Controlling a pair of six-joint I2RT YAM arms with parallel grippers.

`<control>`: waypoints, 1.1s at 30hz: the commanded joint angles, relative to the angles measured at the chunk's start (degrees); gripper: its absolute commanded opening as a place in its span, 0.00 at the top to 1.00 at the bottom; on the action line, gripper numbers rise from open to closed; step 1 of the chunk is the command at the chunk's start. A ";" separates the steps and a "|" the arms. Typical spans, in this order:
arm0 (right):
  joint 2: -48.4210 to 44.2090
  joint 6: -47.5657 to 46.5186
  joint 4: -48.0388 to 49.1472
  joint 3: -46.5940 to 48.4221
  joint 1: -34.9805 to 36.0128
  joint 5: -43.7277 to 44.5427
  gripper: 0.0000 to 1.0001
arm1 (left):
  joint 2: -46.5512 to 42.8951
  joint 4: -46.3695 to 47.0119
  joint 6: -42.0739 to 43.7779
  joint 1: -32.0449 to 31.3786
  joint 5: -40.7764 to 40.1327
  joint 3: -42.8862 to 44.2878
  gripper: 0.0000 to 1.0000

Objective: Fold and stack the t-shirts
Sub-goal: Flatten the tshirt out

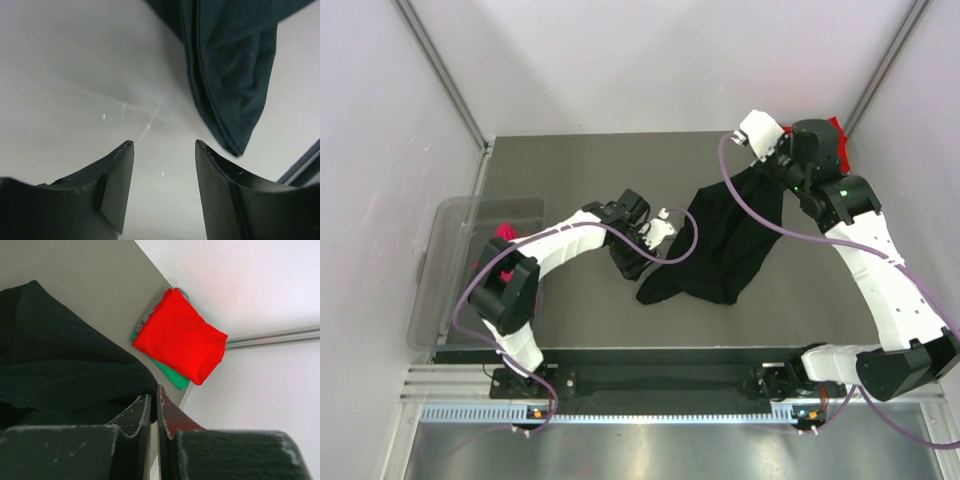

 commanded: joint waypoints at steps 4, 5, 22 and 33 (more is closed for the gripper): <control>-2.73 2.89 2.24 2.38 -1.80 -1.63 1.00 | 3.32 5.56 -1.80 -1.26 4.12 1.99 0.44; -2.64 3.07 2.15 2.29 -1.88 -1.81 1.00 | 4.11 5.48 -2.06 -1.44 4.65 2.86 0.45; -2.55 3.95 4.08 -2.10 -2.41 -3.74 1.00 | 10.89 -1.12 -1.63 -4.34 11.59 9.03 0.93; -0.44 7.71 4.18 3.78 -4.08 -3.74 1.00 | -3.16 -4.54 3.02 -2.15 -7.46 14.73 1.00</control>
